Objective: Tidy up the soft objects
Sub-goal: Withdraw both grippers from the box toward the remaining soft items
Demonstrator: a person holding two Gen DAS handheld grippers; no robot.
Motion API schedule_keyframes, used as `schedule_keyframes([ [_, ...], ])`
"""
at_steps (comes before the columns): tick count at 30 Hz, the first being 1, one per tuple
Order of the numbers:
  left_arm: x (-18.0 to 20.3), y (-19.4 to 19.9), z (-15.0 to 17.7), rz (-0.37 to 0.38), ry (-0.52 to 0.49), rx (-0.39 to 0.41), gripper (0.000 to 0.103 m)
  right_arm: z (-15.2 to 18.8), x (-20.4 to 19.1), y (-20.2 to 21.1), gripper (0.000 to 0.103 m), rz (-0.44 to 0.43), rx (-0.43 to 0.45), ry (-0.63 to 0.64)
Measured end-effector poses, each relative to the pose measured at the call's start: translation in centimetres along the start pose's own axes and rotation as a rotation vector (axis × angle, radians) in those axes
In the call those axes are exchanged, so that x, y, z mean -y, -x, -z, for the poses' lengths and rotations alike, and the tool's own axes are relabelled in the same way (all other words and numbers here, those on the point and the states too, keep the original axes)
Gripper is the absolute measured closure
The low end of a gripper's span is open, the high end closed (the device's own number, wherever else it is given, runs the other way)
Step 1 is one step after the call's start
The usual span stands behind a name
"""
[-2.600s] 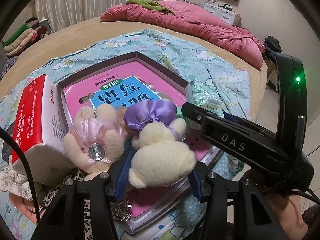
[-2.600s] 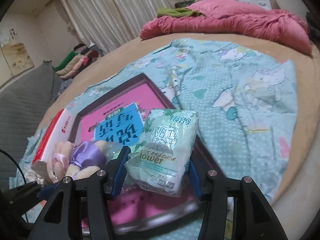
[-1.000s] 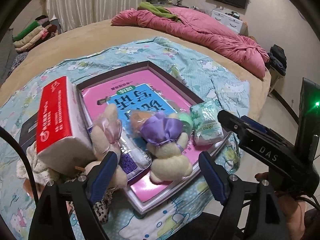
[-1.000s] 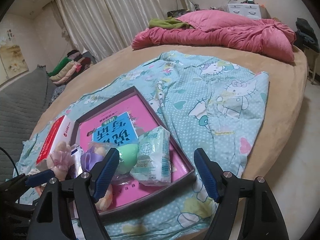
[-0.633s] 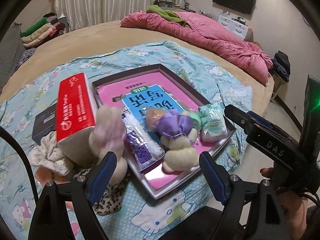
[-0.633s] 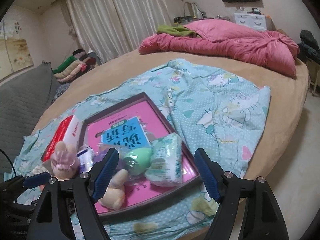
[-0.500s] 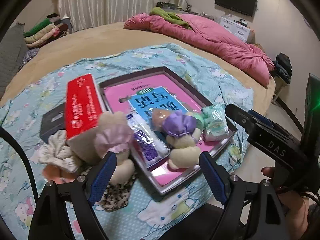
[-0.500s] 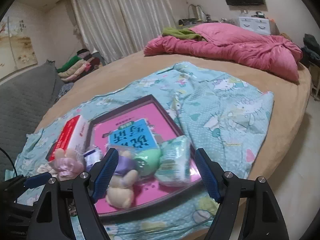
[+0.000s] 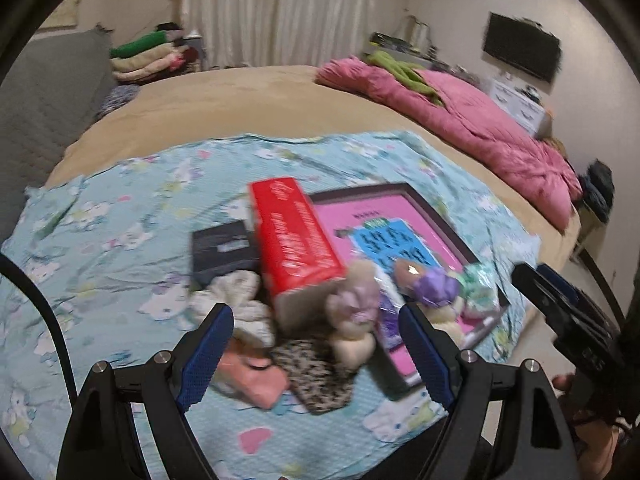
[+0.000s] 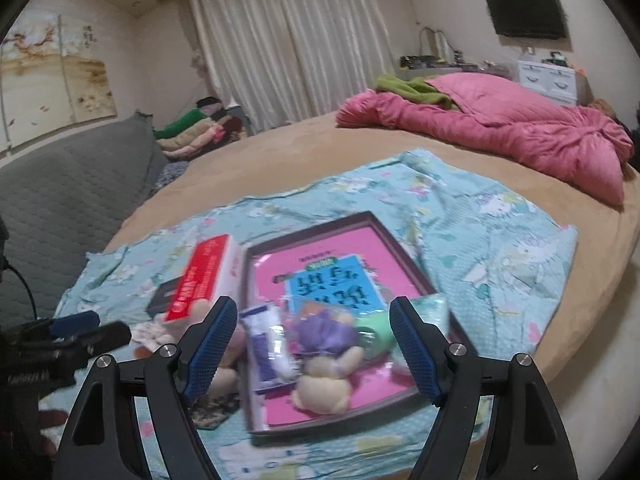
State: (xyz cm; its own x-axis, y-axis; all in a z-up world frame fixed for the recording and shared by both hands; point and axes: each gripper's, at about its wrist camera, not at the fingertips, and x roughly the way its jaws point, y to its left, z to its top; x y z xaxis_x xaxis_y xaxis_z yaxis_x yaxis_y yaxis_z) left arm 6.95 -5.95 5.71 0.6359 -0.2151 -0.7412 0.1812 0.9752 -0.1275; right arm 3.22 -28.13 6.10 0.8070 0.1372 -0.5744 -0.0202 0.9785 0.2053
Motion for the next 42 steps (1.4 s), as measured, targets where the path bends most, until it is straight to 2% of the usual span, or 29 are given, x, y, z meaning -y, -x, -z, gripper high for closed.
schedule_keyframes([
  [9,-5.4,1.5,0.0,-0.057,0.103,0.024,0.019,0.1,-4.4,0.2,0.023,-0.059,-0.012,0.069],
  [19,-9.5,1.7,1.2,-0.074,0.184,0.026,0.019,1.2,-7.1,-0.6,0.023,-0.09,-0.045,0.106],
  [33,-11.8,-1.0,3.1,-0.035,0.228,-0.017,0.019,5.4,-9.1,-3.6,0.023,-0.125,-0.208,0.156],
  [42,-13.2,-4.0,4.1,0.007,0.275,-0.046,0.019,6.2,-9.3,-6.5,0.023,-0.095,-0.23,0.155],
])
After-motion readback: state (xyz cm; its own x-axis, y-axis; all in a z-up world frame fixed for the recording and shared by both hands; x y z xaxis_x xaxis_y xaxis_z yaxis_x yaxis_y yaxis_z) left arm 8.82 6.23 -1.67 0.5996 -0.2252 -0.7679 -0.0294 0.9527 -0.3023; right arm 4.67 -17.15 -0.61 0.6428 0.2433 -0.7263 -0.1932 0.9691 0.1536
